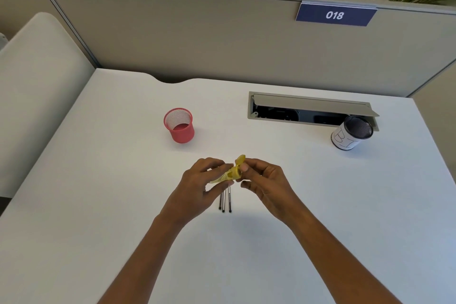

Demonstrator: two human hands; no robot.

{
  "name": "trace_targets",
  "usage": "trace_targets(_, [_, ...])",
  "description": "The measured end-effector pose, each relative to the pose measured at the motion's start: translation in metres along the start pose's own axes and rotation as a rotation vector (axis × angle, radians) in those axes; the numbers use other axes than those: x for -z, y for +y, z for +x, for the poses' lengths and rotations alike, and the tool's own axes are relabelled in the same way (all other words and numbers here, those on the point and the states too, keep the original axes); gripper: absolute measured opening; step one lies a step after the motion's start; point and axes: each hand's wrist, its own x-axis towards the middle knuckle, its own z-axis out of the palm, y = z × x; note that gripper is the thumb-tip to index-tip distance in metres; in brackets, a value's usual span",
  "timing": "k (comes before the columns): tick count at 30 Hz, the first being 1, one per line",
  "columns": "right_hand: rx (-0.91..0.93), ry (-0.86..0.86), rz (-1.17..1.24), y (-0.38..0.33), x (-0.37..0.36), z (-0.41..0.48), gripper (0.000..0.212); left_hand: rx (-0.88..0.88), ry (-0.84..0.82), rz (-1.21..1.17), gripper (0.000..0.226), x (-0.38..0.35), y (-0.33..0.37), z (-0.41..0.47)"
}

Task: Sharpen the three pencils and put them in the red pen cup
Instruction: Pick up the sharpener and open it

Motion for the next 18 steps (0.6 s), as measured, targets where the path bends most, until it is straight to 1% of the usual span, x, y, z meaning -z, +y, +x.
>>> trace_targets(5, [0.067, -0.012, -0.062, 0.004, -0.004, -0.005, 0.021, -0.023, 0.053, 0.031, 0.039, -0.001, 0.005, -0.001])
trace_targets(7, [0.101, -0.003, -0.087, 0.005, -0.002, -0.004, 0.023, 0.037, 0.114, -0.023, 0.043, -0.001, 0.009, -0.003])
trace_targets(9, [0.113, 0.005, -0.085, 0.005, 0.001, -0.004, 0.025, 0.22, 0.17, -0.222, 0.054, 0.0, 0.013, -0.005])
trace_targets(11, [0.12, -0.01, -0.083, 0.003, 0.004, -0.004, 0.029, 0.478, 0.215, -0.54, 0.064, 0.002, 0.018, -0.004])
trace_targets(12, [0.123, -0.021, -0.082, 0.003, 0.006, -0.003, 0.03, 0.605, 0.245, -0.694, 0.064, 0.003, 0.02, -0.003])
trace_targets(14, [0.129, -0.032, -0.062, 0.001, 0.009, -0.004, 0.031, 0.814, 0.297, -0.972, 0.054, 0.004, 0.024, 0.0])
trace_targets(16, [0.142, -0.034, -0.058, 0.001, 0.011, -0.004, 0.03, 0.925, 0.312, -1.193, 0.049, 0.003, 0.031, 0.001])
trace_targets(18, [0.158, -0.032, -0.082, 0.004, 0.012, -0.005, 0.029, 0.972, 0.312, -1.29, 0.049, -0.001, 0.038, 0.001])
